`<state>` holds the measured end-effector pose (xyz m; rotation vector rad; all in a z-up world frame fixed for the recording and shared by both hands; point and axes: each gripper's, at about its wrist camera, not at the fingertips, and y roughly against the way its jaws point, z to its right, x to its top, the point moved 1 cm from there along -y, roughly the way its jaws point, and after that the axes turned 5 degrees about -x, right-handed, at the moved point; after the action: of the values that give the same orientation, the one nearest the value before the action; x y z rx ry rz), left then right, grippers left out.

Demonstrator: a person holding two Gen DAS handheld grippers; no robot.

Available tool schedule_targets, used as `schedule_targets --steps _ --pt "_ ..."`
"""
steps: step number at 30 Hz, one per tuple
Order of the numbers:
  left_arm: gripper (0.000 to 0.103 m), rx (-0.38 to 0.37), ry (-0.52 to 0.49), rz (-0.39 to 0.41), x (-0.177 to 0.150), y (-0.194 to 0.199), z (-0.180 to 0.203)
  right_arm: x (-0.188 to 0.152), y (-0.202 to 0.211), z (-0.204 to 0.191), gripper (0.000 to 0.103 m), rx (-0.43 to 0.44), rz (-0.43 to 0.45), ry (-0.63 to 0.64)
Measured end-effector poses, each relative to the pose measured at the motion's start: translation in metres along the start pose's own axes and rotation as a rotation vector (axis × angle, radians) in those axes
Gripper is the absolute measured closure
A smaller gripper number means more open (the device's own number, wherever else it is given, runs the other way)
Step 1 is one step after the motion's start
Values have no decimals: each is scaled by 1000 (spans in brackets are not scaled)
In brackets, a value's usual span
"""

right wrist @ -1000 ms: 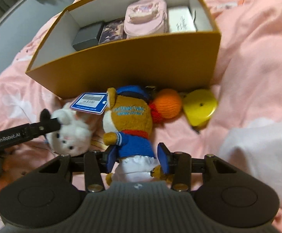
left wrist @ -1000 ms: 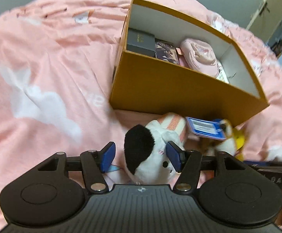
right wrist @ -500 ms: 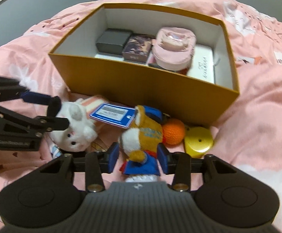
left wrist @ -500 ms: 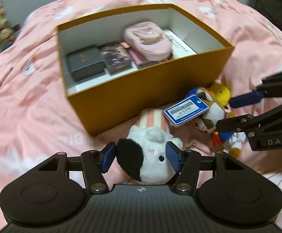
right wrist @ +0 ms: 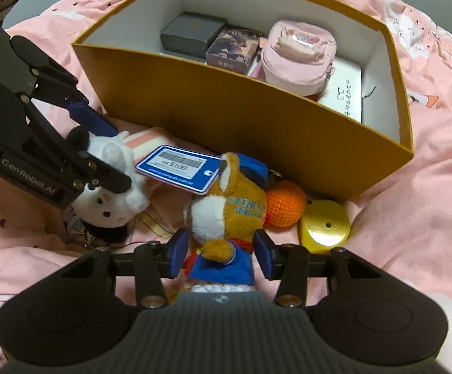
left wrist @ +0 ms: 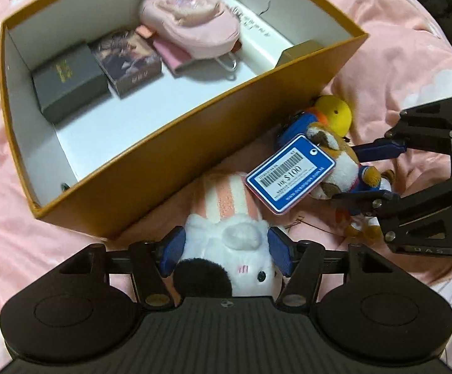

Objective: Organize objects
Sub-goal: 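Lift both plush toys and carry them over the orange box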

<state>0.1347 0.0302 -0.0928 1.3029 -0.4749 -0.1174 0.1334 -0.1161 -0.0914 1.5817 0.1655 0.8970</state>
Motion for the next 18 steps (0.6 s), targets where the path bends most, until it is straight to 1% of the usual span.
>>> schedule_targets --steps 1,2,6,8,11,13,15,18 --pt "37 -8 16 0 0 0 -1 0 -1 2 59 11 0 -13" --pt "37 -12 32 -2 -1 1 -2 0 -1 4 60 19 2 -24" --pt "40 30 79 20 -4 0 3 -3 -2 8 63 41 12 -45" --pt "41 74 76 61 -11 0 12 -4 2 12 64 56 18 -64" --pt "44 123 85 132 -21 5 23 -5 10 25 66 118 9 -150" --pt "46 140 133 180 -28 12 25 -6 17 34 66 158 15 -201" --pt "48 132 186 236 -35 22 26 -6 25 41 66 183 26 -242" --pt "50 95 267 313 -48 40 22 -5 38 48 67 221 46 -275"
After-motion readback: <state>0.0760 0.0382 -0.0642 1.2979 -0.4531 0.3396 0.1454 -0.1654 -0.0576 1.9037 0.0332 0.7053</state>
